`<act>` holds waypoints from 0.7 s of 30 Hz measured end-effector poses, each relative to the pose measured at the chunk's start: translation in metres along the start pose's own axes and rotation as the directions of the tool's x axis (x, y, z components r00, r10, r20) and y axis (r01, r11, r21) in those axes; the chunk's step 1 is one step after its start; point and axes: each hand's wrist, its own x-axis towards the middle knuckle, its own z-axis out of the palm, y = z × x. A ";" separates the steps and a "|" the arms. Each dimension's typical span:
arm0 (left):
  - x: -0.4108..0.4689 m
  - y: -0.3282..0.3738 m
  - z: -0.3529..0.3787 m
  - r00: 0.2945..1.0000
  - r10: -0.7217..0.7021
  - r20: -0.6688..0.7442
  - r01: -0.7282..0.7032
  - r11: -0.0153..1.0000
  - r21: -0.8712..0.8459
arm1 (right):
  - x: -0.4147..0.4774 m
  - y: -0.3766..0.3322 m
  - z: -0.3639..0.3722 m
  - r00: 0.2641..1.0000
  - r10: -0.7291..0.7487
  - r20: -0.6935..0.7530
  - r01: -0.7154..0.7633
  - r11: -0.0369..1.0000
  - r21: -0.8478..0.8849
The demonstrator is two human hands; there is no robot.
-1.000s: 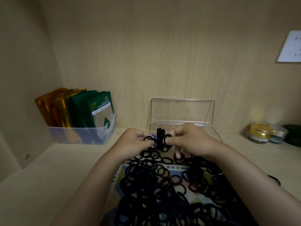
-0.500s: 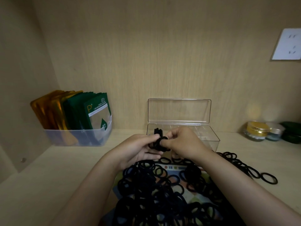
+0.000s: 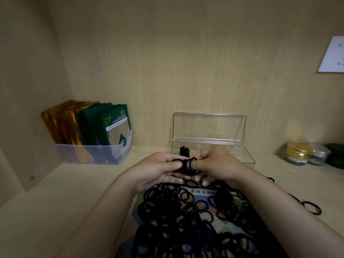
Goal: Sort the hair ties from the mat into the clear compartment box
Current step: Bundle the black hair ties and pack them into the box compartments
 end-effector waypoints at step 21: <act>0.006 0.003 0.012 0.992 -0.035 -0.123 0.035 0.999 -0.002 | 0.003 0.002 0.010 0.972 -0.130 -0.195 0.102 0.984 -0.147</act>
